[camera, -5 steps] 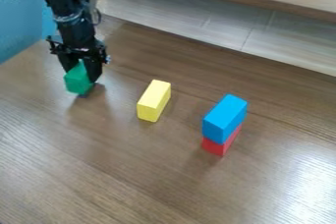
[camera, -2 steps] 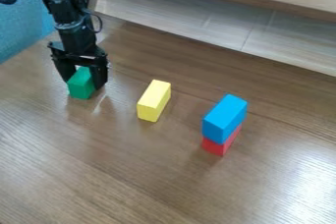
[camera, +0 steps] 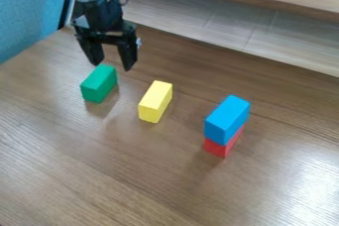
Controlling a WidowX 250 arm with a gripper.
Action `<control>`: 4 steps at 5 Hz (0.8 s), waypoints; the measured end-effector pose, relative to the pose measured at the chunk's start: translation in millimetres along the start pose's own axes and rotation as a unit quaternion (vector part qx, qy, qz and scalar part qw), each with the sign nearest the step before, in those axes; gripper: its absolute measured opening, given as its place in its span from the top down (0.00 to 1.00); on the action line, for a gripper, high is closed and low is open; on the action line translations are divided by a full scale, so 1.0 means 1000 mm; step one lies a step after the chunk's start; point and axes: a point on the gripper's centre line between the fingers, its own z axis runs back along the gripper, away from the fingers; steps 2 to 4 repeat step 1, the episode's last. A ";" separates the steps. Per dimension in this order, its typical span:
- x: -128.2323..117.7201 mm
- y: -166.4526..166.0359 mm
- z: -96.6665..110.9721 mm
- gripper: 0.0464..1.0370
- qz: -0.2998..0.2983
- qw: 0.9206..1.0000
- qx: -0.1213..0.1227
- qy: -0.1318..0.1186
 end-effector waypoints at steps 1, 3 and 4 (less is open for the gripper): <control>0.001 -0.003 0.021 0.04 0.013 1.000 0.003 -0.017; 0.001 -0.003 0.021 0.04 0.013 1.000 0.003 -0.017; 0.001 -0.003 0.021 0.04 0.013 1.000 0.003 -0.017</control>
